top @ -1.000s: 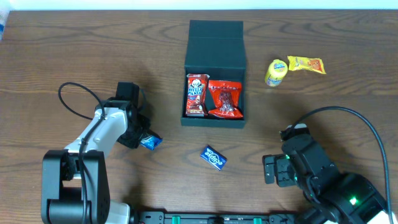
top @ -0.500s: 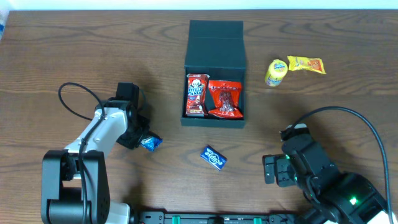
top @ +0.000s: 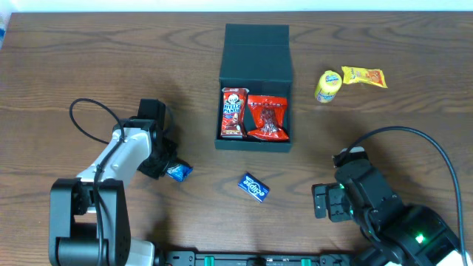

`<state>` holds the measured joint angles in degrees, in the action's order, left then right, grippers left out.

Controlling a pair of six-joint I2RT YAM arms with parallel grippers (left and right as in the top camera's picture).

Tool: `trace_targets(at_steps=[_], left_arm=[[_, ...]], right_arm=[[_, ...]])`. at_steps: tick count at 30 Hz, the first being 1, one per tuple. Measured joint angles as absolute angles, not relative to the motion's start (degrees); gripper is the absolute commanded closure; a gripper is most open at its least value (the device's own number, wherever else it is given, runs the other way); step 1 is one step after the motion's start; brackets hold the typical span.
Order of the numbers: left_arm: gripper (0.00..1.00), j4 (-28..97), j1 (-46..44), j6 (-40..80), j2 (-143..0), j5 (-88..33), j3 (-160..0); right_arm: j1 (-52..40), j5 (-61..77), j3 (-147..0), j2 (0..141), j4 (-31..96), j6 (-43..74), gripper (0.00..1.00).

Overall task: Pack container
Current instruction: 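Lift the Oreo pack with the left gripper toward the box, then lower the Oreo pack into the black box and open the left gripper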

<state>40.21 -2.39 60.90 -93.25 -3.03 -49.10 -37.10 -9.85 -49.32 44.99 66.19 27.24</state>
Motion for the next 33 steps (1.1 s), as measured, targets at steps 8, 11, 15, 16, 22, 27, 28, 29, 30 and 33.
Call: trace_targets(at_steps=[8,11,15,16,22,27,28,29,30,33], left_arm=[[0.79,47.62,-4.67,56.31,-90.83,-0.89,-52.10],[0.78,52.90,-6.79,53.84,-90.80,1.54,-57.91],[0.78,58.41,-10.13,51.35,-90.70,4.80,-64.69],[0.78,59.24,-10.92,50.68,-90.70,5.39,-66.11],[0.79,66.83,-18.09,44.36,-90.70,9.54,-76.44],[0.82,72.82,-25.10,37.21,-92.36,11.57,-86.83],[0.82,73.87,-26.22,35.92,-93.19,11.75,-88.79],[0.82,74.83,-27.31,34.59,-94.26,12.01,-90.72],[0.82,75.55,-28.32,33.15,-95.64,12.10,-92.79],[0.79,77.38,-30.37,29.50,-100.25,12.25,-98.15]], right_arm=[[-37.10,-9.82,-49.32,44.99,66.22,27.24,0.01],[-37.10,-9.85,-49.32,44.99,66.19,27.24,0.01],[-37.10,-9.85,-49.32,44.99,66.22,27.24,0.01],[-37.10,-9.85,-49.32,44.99,66.22,27.24,0.01],[-37.10,-9.82,-49.32,44.99,66.22,27.24,0.01],[-37.10,-9.85,-49.32,44.99,66.22,27.24,0.01],[-37.10,-9.82,-49.32,44.99,66.19,27.24,0.01],[-37.10,-9.82,-49.32,44.99,66.22,27.24,0.01],[-37.10,-9.85,-49.32,44.99,66.19,27.24,0.01],[-37.10,-9.82,-49.32,44.99,66.19,27.24,0.01]])
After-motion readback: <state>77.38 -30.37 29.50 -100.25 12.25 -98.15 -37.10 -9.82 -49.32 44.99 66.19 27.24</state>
